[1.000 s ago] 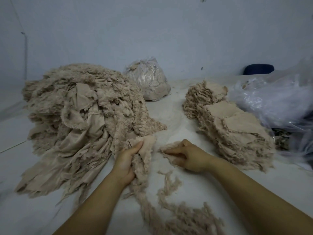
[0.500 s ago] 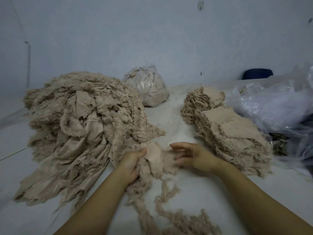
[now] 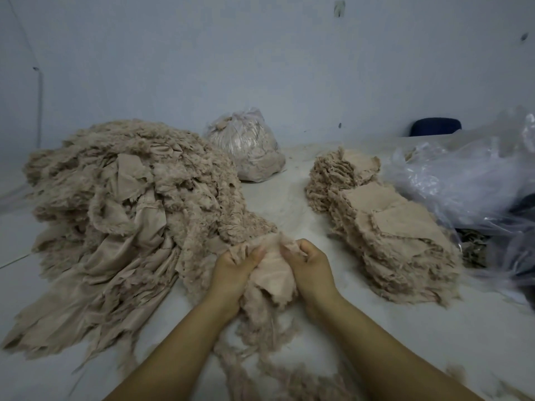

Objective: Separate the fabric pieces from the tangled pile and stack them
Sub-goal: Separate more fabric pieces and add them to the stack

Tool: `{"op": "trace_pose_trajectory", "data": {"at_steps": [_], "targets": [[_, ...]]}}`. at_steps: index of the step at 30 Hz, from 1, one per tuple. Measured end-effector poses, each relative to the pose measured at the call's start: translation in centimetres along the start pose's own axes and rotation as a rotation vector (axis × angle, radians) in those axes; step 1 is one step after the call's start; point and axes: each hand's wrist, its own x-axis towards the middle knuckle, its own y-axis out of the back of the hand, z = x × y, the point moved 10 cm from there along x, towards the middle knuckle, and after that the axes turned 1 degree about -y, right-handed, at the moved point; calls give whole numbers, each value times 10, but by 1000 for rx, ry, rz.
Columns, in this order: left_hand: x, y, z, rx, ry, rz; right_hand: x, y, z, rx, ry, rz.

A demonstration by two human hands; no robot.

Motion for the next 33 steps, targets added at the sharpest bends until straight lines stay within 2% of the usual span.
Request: {"op": "trace_pose_trajectory", "data": {"at_steps": [3,6,9,11,13,18,21,23,25,27,30,33], "targets": [[6,10,5,69,-39,31,5,4,7,30,-28,29],[9,8,2,94,-26,13,9,8,5,-106,28,50],[8,-8,-9,-32,91,-151,8,0,5,-146,64,-8],[1,-21,-14,50,138,-273,5,-11,9,-57,39,-92],[-3,-26,-20,160,145,-301,2,-15,12,-9,11,-124],[-4,-27,-9,198,12,-229,6,5,3,-112,119,10],[-4,-22,-3,78,6,-168,10,26,1,-96,106,143],[-5,-21,1,18,19,-156,8,24,6,-31,32,73],[-6,-21,0,38,20,-148,-5,3,12,-58,-23,-92],[-8,-22,-3,124,6,-140,-15,-15,10,-139,35,-182],[-7,-23,-3,142,-17,-148,-12,-7,-3,-150,163,-46],[2,-3,-2,93,-4,-34,2,18,5,-93,81,103]]}}
